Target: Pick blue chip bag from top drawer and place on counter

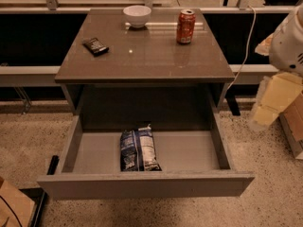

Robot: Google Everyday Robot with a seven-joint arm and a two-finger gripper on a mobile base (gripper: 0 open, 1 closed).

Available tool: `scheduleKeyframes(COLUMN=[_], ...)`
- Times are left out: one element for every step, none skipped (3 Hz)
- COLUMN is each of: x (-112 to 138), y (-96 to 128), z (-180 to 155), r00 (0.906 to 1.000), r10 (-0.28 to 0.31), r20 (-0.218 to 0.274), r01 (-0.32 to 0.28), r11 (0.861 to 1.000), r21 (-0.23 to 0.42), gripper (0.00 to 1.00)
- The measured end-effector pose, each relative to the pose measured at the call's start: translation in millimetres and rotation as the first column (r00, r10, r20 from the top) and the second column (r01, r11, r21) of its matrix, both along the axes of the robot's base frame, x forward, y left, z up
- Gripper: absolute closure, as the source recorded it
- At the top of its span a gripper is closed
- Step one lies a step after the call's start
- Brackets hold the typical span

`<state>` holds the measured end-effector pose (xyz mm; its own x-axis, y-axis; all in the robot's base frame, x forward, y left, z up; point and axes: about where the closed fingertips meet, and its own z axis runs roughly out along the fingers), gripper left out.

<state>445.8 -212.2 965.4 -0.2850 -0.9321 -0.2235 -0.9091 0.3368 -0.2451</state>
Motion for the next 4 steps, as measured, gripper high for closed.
scheduleKeyframes(x=[32.1, 30.1, 44.9, 59.6], y=[21.6, 21.0, 18.1, 21.9], z=[-40.0, -36.7, -76.6, -114.5], r00=[0.9845, 0.9747, 0.9619, 0.9473], r10=[-0.171, -0.219, -0.250, -0.273], r20=[-0.037, -0.045, -0.110, -0.168], r01=[0.174, 0.222, 0.263, 0.295], r11=[0.982, 0.971, 0.957, 0.947], r21=[0.078, 0.091, 0.121, 0.128], gripper=[0.00, 0.00, 0.00, 0.00])
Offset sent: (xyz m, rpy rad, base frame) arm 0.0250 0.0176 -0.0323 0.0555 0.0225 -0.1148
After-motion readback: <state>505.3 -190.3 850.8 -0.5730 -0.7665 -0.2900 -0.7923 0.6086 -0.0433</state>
